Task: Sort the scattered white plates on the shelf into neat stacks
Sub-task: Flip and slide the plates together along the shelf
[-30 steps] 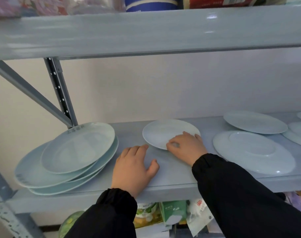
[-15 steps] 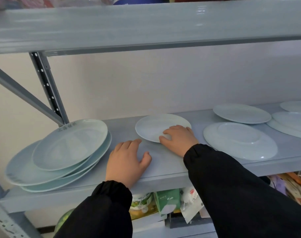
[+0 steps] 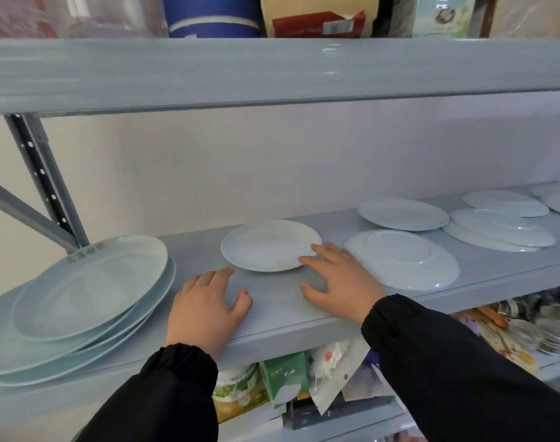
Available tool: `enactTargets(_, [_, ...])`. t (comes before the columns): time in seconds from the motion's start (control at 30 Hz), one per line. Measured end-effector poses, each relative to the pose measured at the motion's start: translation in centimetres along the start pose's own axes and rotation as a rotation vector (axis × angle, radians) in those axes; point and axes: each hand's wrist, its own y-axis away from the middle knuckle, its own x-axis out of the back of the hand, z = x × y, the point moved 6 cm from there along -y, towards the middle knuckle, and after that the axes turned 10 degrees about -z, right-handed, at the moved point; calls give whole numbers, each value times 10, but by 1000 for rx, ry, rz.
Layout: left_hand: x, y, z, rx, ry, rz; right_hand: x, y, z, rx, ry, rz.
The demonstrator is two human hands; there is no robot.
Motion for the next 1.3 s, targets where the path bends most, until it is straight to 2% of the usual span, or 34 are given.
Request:
enactTargets(0.13, [-1,-1,1,8,-7,-25,25,21,47,-129,131,35])
enactTargets(0.27, [0,0,2,8,5,-34,24,38,92,-376,174,-81])
enactTargets(0.33, [-1,1,3,11,9,-37,16,44,97,-413,161,-81])
enactTargets(0.47, [-1,1,4,-1,12,-42,14,46,95,-408,148,-26])
enactTargets(0.8, [0,3,5,-3,16,-55,13,61,84,-328,155,-20])
enactTargets(1.03, [0,5,6,-4,20,-58,17,84,69,-194,223,-146])
enactTargets(1.3, [0,5,7,-6,11,-44,25,106,49,10,222,-33])
